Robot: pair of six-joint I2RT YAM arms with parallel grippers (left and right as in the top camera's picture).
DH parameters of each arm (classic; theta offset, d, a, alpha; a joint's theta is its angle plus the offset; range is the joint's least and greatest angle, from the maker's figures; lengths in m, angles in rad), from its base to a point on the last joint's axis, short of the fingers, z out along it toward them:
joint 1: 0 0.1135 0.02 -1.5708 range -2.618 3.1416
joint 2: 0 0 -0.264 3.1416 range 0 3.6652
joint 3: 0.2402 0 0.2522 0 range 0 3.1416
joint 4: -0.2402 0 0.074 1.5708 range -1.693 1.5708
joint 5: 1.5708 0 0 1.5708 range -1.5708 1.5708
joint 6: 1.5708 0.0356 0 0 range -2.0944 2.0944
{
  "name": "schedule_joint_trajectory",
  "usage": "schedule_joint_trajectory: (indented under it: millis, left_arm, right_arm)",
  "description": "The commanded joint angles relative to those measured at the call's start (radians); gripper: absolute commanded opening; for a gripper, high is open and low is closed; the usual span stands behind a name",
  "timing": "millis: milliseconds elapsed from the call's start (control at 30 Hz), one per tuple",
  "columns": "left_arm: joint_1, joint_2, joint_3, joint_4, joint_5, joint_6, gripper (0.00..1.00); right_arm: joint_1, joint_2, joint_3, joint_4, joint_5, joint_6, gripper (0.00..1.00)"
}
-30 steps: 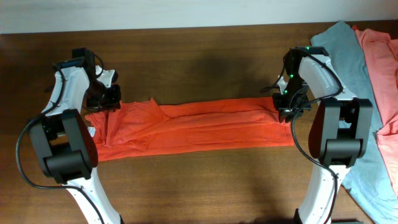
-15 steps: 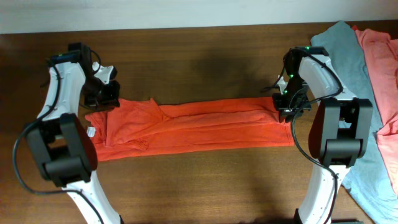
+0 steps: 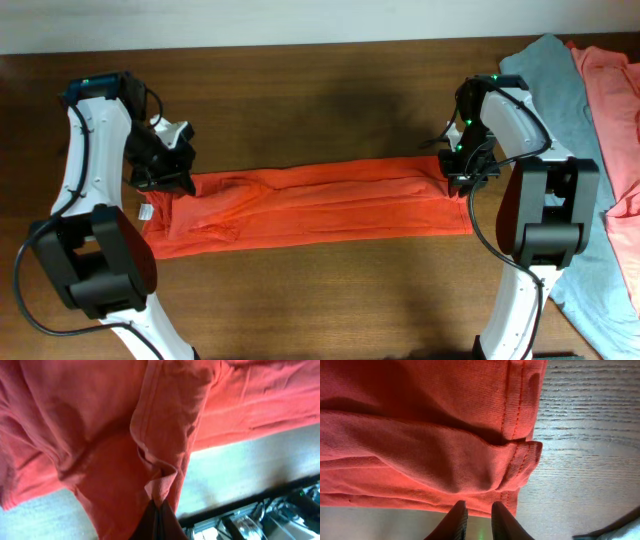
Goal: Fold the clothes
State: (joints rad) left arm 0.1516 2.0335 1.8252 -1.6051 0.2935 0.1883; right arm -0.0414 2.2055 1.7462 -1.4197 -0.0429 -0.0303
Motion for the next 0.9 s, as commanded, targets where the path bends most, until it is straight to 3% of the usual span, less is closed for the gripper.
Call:
schedule_joint_trajectory:
  millis: [0, 300, 567, 733, 867]
  left_arm:
    - [-0.001, -0.013, 0.006, -0.042, 0.015, 0.026, 0.0]
    - [0.0, -0.013, 0.006, -0.062, -0.216, -0.124, 0.01]
    - [0.0, -0.013, 0.006, -0.053, -0.25, -0.13, 0.09]
    - [0.0, -0.013, 0.006, -0.04, -0.39, -0.251, 0.09]
    - [-0.004, -0.013, 0.006, -0.023, -0.364, -0.27, 0.04]
  right_arm:
    - [-0.005, -0.005, -0.005, -0.001, -0.005, 0.0, 0.23]
    - [-0.005, -0.005, -0.005, -0.004, -0.005, 0.0, 0.22]
    - [-0.005, -0.005, -0.005, -0.005, -0.005, 0.0, 0.22]
    - [-0.005, -0.005, -0.005, -0.004, -0.005, 0.0, 0.22]
    - [-0.005, -0.005, -0.005, -0.004, -0.005, 0.0, 0.22]
